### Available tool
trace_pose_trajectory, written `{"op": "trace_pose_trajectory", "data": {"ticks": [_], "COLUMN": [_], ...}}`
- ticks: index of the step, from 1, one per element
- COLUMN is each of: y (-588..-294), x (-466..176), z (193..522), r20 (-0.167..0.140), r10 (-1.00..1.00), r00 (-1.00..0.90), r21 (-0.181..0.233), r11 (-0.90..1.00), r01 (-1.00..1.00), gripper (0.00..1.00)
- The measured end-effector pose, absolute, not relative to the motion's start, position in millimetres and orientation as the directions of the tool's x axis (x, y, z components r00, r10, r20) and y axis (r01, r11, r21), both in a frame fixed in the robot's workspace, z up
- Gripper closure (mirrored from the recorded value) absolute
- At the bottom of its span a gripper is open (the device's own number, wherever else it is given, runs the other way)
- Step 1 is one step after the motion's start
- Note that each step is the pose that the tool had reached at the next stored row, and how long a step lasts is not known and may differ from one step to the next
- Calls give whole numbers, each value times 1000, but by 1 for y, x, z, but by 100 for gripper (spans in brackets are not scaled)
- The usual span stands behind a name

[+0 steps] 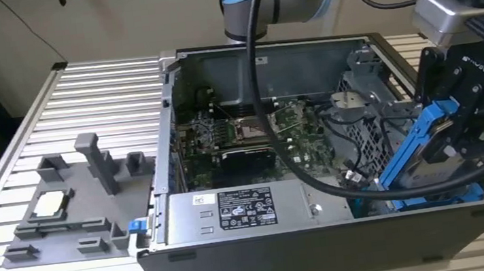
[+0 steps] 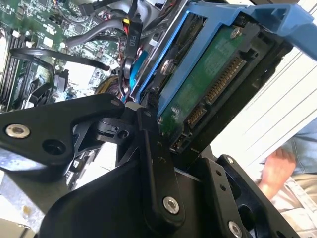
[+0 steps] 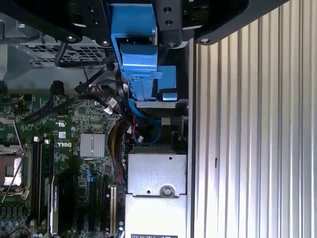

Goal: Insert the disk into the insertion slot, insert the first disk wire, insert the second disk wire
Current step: 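Insert the disk into the insertion slot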

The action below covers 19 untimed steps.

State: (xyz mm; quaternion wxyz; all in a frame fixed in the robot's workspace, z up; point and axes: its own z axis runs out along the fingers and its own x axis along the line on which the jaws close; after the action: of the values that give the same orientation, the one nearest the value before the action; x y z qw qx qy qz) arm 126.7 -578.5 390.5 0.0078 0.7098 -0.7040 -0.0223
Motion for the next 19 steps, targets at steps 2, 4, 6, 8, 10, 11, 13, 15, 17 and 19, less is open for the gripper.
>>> {"op": "trace_pose_trajectory", "data": {"ticks": [2, 4, 6, 8, 10, 11, 13, 15, 17, 19], "y": [-578, -578, -578, -578, -578, -578, -578, -579, -579, -578], "x": [127, 127, 127, 127, 127, 127, 127, 127, 127, 127], "z": [387, 383, 380, 376, 372, 371, 369, 369, 369, 369], "r20": [-21, -21, -21, -21, -21, -21, -21, -21, -21, -20], "r10": [-1000, -1000, -1000, -1000, -1000, -1000, -1000, -1000, -1000, -1000], "r00": [7, 7, 7, 6, 6, 6, 6, 6, 6, 6], "r21": [42, 42, 42, 42, 42, 42, 41, 41, 41, 41], "r11": [-8, -8, -8, -7, -7, -7, -7, -7, -7, -7], "r01": [-999, -999, -999, -999, -999, -999, -999, -999, -999, -999], "gripper": [67, 67, 67, 67, 67, 67, 67, 67, 67, 65]}}
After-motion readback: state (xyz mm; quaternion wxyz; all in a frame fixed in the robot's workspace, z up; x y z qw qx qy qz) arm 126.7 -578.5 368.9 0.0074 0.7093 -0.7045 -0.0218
